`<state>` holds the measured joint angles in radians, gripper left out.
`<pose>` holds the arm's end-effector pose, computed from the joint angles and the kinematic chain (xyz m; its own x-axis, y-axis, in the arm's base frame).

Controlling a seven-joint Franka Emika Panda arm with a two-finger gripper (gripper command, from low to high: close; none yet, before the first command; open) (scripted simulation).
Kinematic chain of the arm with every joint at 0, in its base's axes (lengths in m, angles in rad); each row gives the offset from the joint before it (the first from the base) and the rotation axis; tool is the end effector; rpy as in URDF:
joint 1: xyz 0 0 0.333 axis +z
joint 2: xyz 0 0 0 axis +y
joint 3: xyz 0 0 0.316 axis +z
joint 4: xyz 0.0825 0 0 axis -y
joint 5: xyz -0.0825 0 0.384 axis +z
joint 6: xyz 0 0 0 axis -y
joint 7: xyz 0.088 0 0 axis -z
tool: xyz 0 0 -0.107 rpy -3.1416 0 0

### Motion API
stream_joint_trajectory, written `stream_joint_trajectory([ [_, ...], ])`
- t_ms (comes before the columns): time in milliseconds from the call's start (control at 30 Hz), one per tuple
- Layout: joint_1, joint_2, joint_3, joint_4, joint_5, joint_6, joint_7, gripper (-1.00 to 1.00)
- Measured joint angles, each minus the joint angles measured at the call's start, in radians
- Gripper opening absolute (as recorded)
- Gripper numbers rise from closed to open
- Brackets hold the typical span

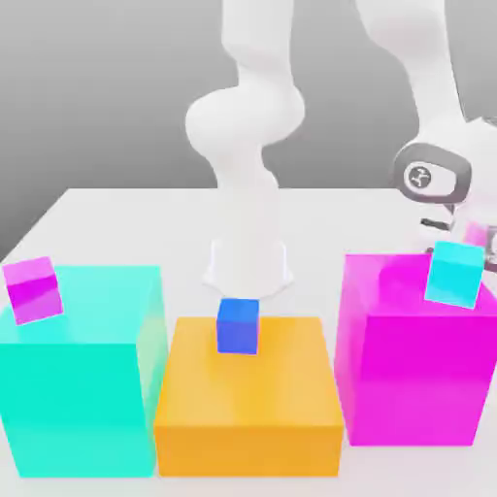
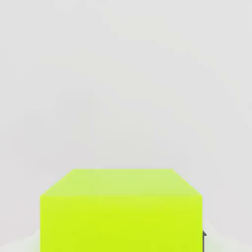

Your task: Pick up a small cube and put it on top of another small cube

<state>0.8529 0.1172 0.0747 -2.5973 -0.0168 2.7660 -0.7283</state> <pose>0.2666 0.3581 0.2197 -0.1003 0.9942 0.0399 0.9945 0.0990 0.0332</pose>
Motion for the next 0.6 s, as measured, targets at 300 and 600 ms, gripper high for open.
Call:
stream_joint_trajectory([
  [300, -0.087, 0.03, -0.094, 0.318, 0.018, -0.145, 0.086, -1.0],
  [600, -0.421, -0.145, -0.285, 0.418, -0.119, -0.417, 0.092, -1.0],
])
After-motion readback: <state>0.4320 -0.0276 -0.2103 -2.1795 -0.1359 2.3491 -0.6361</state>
